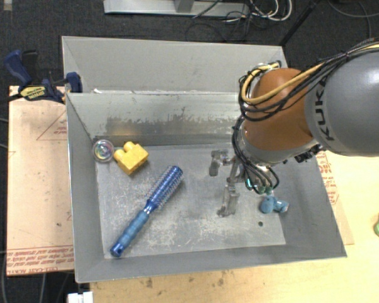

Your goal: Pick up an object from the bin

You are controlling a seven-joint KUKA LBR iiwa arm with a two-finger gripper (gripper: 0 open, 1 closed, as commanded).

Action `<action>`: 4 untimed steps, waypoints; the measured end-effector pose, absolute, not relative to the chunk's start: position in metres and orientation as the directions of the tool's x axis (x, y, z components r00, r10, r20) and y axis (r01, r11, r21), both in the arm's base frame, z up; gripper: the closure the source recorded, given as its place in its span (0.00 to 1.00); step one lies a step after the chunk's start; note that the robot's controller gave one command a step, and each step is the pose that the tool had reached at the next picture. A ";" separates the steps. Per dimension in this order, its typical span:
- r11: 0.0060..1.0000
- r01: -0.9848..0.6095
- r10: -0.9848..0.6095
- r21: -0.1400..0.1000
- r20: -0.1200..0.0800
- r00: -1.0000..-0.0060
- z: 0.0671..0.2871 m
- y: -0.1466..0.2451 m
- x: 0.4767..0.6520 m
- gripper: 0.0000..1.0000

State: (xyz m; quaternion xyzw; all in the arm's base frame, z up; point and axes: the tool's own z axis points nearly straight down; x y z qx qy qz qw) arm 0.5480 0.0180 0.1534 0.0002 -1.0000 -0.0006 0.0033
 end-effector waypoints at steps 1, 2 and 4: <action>0.992 -0.126 -0.126 -0.002 0.002 -0.992 0.067 -0.105 0.572 0.00; 0.991 -0.137 -0.137 -0.003 -0.004 -0.991 0.102 -0.157 0.553 0.00; 0.950 -0.311 -0.311 0.002 -0.002 -0.950 0.070 -0.153 0.559 0.00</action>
Offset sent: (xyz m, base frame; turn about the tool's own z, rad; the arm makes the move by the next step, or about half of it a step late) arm 0.0249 -0.1178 -0.0834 -0.1343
